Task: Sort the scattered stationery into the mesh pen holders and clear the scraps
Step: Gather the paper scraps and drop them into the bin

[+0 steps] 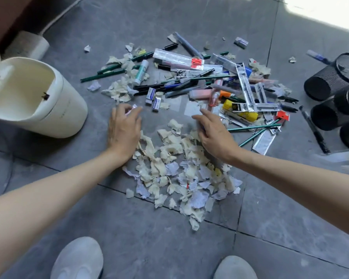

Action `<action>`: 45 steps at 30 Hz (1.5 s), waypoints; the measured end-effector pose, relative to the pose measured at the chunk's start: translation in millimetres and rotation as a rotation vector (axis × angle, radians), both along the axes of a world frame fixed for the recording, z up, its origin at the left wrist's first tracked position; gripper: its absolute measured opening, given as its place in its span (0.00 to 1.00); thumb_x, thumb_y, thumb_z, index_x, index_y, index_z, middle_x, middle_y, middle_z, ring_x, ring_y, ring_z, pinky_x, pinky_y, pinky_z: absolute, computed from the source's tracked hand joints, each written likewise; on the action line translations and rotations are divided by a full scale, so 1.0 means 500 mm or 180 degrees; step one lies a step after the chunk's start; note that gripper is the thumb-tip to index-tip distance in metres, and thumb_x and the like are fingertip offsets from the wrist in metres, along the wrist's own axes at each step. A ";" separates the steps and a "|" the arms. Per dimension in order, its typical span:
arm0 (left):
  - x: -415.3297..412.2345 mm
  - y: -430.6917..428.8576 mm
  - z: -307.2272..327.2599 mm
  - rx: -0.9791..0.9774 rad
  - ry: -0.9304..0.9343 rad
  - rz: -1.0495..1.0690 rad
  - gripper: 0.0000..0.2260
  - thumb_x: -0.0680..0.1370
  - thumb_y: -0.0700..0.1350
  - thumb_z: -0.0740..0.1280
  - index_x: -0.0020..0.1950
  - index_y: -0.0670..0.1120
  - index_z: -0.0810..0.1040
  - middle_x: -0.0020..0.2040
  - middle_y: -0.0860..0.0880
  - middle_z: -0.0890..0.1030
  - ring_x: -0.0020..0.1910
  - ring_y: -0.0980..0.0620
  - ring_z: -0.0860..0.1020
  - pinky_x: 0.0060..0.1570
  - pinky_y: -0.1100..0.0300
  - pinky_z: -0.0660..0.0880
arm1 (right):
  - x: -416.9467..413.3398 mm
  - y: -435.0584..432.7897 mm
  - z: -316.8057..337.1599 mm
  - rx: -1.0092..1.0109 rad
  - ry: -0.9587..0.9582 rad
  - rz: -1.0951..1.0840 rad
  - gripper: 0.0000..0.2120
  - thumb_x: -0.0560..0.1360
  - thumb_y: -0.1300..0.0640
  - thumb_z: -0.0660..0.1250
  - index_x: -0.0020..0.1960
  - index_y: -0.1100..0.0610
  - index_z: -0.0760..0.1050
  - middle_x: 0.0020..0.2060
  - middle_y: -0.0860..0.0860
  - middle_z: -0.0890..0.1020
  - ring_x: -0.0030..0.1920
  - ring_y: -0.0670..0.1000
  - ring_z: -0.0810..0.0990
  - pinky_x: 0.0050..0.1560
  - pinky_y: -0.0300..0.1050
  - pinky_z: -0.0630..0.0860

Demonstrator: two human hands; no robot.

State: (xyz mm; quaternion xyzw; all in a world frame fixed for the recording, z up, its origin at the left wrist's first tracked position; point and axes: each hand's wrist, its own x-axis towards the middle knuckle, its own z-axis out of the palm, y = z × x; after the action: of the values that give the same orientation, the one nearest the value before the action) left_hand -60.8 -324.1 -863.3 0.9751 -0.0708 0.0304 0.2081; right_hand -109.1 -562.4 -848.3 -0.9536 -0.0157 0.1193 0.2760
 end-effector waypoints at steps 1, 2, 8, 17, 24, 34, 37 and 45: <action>0.015 0.006 0.002 0.0142 0.0047 0.0219 0.13 0.77 0.41 0.63 0.61 0.43 0.76 0.58 0.41 0.72 0.57 0.41 0.68 0.53 0.51 0.67 | 0.008 0.009 -0.001 -0.0002 0.0023 0.0063 0.19 0.80 0.59 0.56 0.71 0.55 0.65 0.75 0.56 0.59 0.75 0.53 0.56 0.73 0.48 0.55; 0.028 0.008 0.001 0.0265 0.0167 0.0382 0.13 0.77 0.42 0.63 0.61 0.42 0.75 0.58 0.41 0.72 0.57 0.40 0.68 0.54 0.50 0.67 | 0.015 0.015 -0.004 -0.0006 0.0074 0.0139 0.20 0.81 0.57 0.56 0.72 0.55 0.64 0.75 0.56 0.58 0.75 0.53 0.56 0.73 0.48 0.54; 0.041 -0.019 -0.012 0.0441 0.0463 0.0403 0.10 0.78 0.43 0.62 0.58 0.41 0.72 0.59 0.41 0.70 0.56 0.43 0.69 0.50 0.53 0.67 | 0.005 0.049 -0.019 -0.0054 0.0518 0.0751 0.25 0.82 0.48 0.51 0.77 0.51 0.52 0.78 0.52 0.47 0.77 0.49 0.45 0.73 0.41 0.42; 0.002 -0.042 0.003 -0.0647 0.0482 0.0441 0.13 0.79 0.40 0.60 0.64 0.41 0.71 0.60 0.43 0.70 0.56 0.47 0.72 0.51 0.61 0.66 | -0.053 0.044 -0.029 0.0420 0.0416 0.1003 0.24 0.82 0.46 0.49 0.76 0.52 0.58 0.77 0.49 0.53 0.76 0.45 0.50 0.75 0.41 0.47; -0.165 -0.062 -0.013 -0.1398 0.1076 -0.0079 0.16 0.81 0.41 0.57 0.69 0.41 0.70 0.71 0.46 0.68 0.72 0.51 0.63 0.73 0.53 0.55 | -0.082 0.024 -0.024 0.0253 0.0450 0.0921 0.24 0.82 0.48 0.49 0.76 0.54 0.57 0.77 0.49 0.52 0.76 0.44 0.47 0.74 0.38 0.43; -0.189 0.083 -0.033 -0.0208 0.0520 0.1705 0.21 0.82 0.48 0.52 0.75 0.43 0.60 0.77 0.46 0.55 0.77 0.50 0.50 0.73 0.50 0.41 | -0.208 -0.052 -0.037 -0.0470 0.0014 0.0461 0.33 0.78 0.37 0.39 0.78 0.52 0.50 0.77 0.49 0.45 0.76 0.45 0.40 0.76 0.50 0.43; -0.223 0.056 -0.042 -0.0532 0.0874 0.1221 0.22 0.83 0.48 0.51 0.76 0.43 0.55 0.78 0.47 0.52 0.77 0.52 0.47 0.73 0.55 0.42 | -0.236 -0.050 -0.057 -0.0654 0.0282 0.0359 0.37 0.74 0.31 0.33 0.78 0.49 0.45 0.75 0.46 0.38 0.74 0.43 0.33 0.75 0.48 0.36; -0.221 -0.009 -0.026 -0.1363 0.1003 0.0343 0.24 0.82 0.50 0.51 0.77 0.45 0.53 0.78 0.49 0.53 0.76 0.54 0.50 0.73 0.62 0.45 | -0.229 -0.013 -0.048 0.0137 0.0201 0.0565 0.34 0.78 0.36 0.42 0.78 0.51 0.40 0.76 0.48 0.36 0.76 0.45 0.35 0.74 0.38 0.35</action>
State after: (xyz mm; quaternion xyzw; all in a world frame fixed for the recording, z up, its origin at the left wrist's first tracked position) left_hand -171.1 -328.8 -876.4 0.9039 0.0225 -0.0964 0.4161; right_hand -223.4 -568.7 -872.3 -0.9380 -0.0940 0.1729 0.2852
